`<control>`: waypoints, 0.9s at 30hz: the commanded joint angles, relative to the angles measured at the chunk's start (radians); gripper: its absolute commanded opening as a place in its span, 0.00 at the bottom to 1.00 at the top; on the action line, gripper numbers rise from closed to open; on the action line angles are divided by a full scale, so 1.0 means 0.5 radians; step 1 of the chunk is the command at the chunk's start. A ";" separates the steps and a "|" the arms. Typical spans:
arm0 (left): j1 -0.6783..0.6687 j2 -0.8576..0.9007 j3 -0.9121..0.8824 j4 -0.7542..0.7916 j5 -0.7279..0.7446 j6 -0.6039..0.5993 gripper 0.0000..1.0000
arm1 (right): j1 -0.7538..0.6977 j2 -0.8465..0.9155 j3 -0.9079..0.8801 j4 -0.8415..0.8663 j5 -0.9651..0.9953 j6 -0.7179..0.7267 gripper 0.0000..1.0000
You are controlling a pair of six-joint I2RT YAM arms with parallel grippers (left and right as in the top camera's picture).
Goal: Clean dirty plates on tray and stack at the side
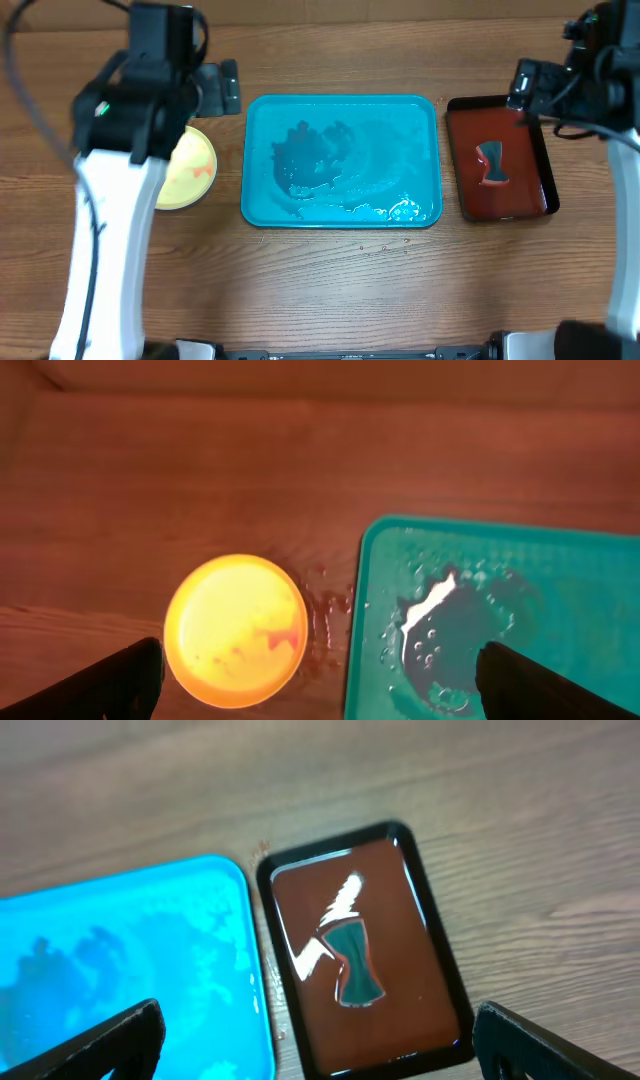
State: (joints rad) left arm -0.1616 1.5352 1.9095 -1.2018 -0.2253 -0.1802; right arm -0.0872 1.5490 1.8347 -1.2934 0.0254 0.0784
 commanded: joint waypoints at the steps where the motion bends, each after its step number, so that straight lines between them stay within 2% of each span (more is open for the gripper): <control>1: 0.008 -0.079 0.034 -0.005 -0.021 0.001 1.00 | -0.006 -0.185 0.040 0.027 -0.009 0.007 1.00; 12: 0.008 -0.045 0.033 -0.006 -0.021 0.001 1.00 | -0.006 -0.476 0.040 0.085 -0.011 0.007 1.00; 27: 0.008 -0.040 0.033 -0.006 -0.021 0.001 1.00 | -0.006 -0.565 0.040 0.026 -0.011 0.007 1.00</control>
State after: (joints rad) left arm -0.1616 1.5089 1.9179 -1.2049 -0.2253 -0.1802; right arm -0.0872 1.3022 1.8347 -1.2827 0.0254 0.0784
